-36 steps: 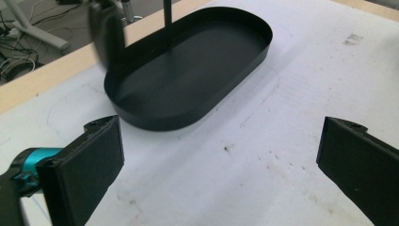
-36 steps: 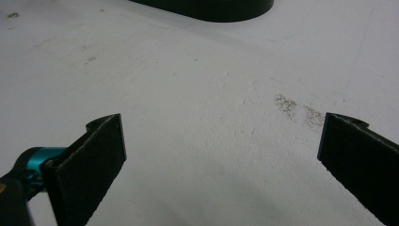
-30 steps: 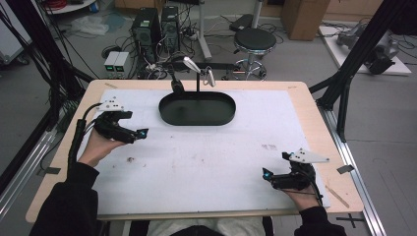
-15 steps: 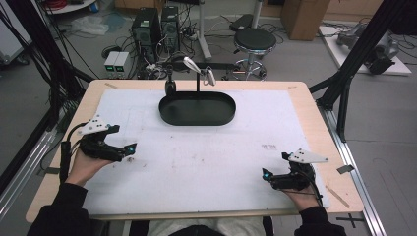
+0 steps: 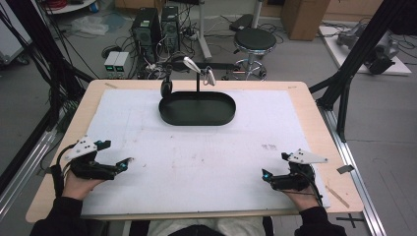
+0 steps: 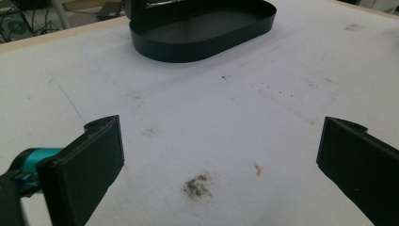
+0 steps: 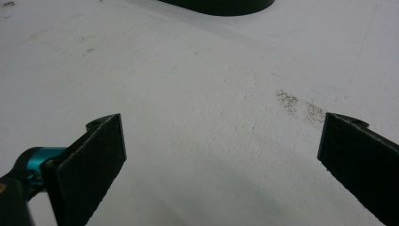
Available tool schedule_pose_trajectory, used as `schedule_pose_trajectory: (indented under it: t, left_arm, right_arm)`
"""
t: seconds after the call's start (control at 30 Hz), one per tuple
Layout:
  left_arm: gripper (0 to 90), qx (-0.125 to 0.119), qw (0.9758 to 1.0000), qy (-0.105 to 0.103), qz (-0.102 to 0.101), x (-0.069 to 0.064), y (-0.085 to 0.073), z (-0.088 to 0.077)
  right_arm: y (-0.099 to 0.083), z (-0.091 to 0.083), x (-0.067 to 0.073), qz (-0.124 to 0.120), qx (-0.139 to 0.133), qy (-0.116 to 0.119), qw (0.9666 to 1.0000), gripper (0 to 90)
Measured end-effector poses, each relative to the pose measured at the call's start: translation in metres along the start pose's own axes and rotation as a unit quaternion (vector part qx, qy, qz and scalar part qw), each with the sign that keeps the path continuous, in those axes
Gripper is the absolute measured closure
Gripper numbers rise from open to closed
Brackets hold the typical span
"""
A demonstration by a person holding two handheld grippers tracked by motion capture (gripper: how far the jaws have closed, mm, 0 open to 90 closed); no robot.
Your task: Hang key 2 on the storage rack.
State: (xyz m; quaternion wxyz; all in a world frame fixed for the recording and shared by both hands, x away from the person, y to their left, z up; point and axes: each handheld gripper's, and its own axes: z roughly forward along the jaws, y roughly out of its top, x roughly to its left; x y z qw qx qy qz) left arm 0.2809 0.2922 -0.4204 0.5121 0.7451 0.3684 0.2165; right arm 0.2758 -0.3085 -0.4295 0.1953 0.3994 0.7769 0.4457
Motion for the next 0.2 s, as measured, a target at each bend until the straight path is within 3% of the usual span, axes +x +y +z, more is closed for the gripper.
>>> schedule_pose_trajectory:
  t: [0.2]
  left_arm:
    - [1.7,0.006,1.0,0.007,0.004,0.0,-0.0068,0.0012]
  right_arm:
    - [-0.0004,0.0007,-0.0009,-0.002,0.0,-0.002,1.0,0.8]
